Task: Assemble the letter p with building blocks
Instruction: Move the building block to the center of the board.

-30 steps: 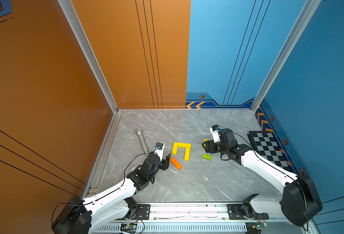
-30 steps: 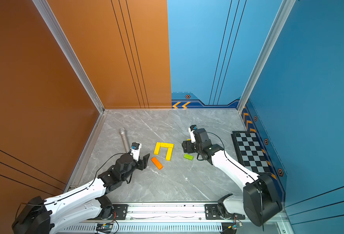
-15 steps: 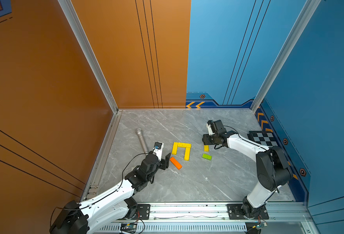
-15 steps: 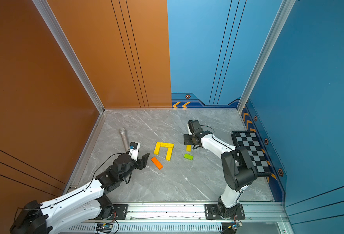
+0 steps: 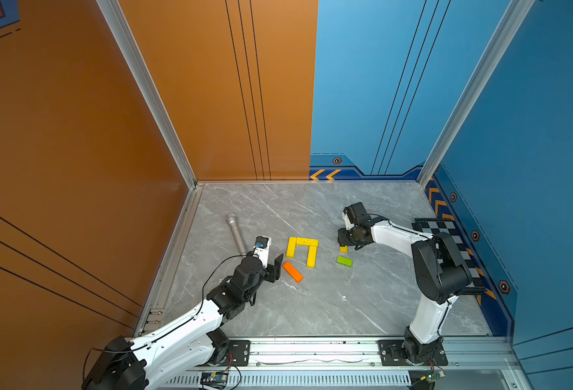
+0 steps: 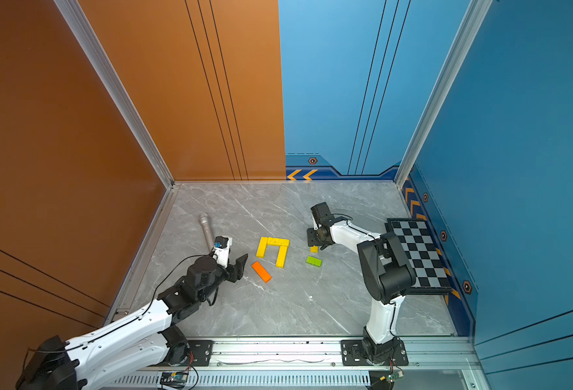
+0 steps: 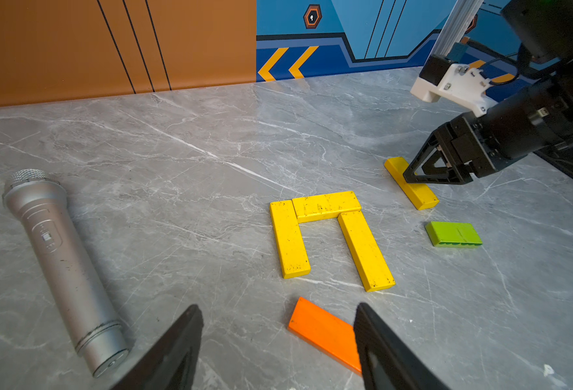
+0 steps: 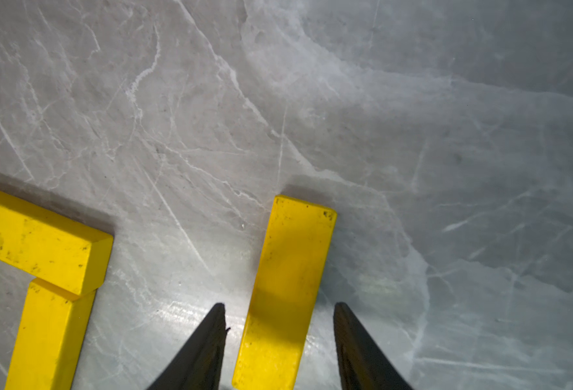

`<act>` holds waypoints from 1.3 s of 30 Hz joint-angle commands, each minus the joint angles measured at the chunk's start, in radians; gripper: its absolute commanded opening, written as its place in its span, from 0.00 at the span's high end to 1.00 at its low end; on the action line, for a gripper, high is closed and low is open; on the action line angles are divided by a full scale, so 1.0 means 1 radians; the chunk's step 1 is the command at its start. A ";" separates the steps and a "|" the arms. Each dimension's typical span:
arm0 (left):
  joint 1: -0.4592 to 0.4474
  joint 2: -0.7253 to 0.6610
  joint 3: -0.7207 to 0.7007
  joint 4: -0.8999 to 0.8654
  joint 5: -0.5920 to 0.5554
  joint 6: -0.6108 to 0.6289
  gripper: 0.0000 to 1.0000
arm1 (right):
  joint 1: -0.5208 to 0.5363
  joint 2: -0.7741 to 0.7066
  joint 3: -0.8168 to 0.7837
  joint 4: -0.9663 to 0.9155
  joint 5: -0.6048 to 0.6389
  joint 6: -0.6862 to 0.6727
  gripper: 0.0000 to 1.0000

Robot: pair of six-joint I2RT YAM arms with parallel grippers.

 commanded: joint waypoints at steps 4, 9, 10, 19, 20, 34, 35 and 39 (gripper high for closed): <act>0.015 0.000 -0.014 -0.014 0.004 -0.004 0.27 | 0.000 0.049 0.045 -0.058 0.039 0.006 0.53; 0.018 0.006 -0.011 -0.013 0.003 -0.003 0.27 | 0.003 0.063 0.036 -0.062 0.021 -0.003 0.61; 0.018 0.007 -0.011 -0.013 0.003 -0.003 0.27 | 0.007 0.062 0.031 -0.062 0.027 -0.006 0.63; 0.022 0.016 -0.012 -0.013 -0.002 -0.005 0.27 | 0.066 0.034 -0.054 -0.068 0.068 -0.011 0.66; 0.023 0.017 -0.011 -0.012 -0.002 -0.005 0.27 | 0.076 0.025 -0.068 -0.068 0.071 -0.007 0.66; 0.026 0.031 -0.007 -0.013 0.016 -0.014 0.27 | 0.287 -0.142 -0.252 -0.045 0.092 0.130 0.66; 0.026 0.031 -0.007 -0.013 0.016 -0.014 0.27 | 0.304 -0.146 -0.261 -0.045 0.094 0.142 0.66; 0.026 0.026 -0.008 -0.013 0.016 -0.015 0.27 | 0.381 -0.164 -0.298 -0.039 0.112 0.186 0.66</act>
